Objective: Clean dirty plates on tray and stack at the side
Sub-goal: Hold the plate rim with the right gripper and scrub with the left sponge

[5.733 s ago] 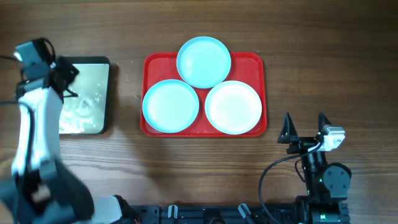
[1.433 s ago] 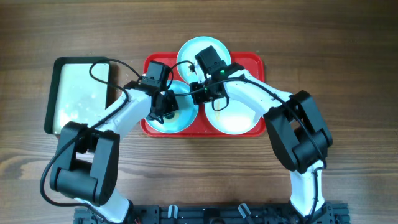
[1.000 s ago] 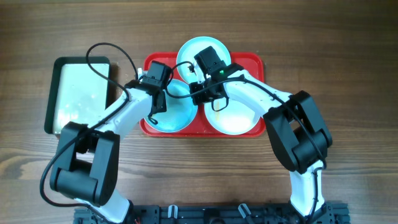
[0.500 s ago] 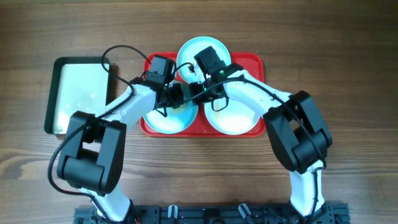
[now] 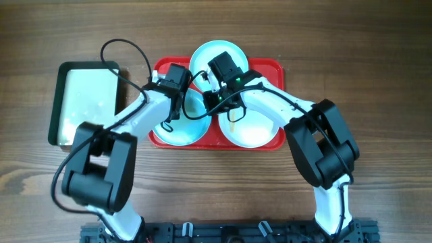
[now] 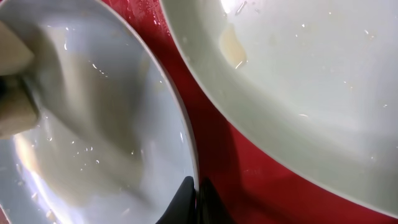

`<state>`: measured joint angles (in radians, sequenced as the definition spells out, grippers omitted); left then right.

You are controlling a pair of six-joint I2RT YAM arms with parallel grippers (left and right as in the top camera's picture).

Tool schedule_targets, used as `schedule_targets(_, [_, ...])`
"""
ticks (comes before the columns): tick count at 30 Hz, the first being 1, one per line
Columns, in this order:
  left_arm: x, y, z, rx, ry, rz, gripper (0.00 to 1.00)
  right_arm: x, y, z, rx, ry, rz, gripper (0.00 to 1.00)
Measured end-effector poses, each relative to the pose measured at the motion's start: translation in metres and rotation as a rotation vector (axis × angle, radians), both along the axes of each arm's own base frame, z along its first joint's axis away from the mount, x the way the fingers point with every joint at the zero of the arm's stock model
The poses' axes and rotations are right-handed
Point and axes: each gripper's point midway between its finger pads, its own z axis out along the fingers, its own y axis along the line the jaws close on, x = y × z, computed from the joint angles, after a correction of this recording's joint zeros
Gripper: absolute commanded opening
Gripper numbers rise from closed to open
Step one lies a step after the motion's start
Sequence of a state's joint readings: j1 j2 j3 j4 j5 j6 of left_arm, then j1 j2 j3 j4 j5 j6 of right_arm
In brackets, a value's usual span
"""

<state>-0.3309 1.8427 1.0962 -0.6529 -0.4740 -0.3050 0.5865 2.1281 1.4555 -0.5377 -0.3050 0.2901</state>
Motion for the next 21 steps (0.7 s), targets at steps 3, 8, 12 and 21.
schedule_targets(3, [0.005,-0.023,0.029,-0.203,-0.068,-0.013,0.04,0.001,-0.002,0.0,-0.004,0.0,-0.005,0.04])
schedule_targets(8, [-0.001,-0.069,0.028,-0.462,-0.024,-0.083,0.04,0.001,-0.003,0.0,-0.004,0.0,-0.006,0.04])
schedule_targets(12, [-0.016,-0.072,-0.002,-0.479,0.066,-0.073,0.04,0.001,-0.003,0.0,-0.004,0.0,-0.006,0.04])
schedule_targets(21, [-0.025,-0.009,-0.011,-0.115,0.082,0.009,0.04,0.0,-0.011,-0.001,0.002,0.04,-0.019,0.04])
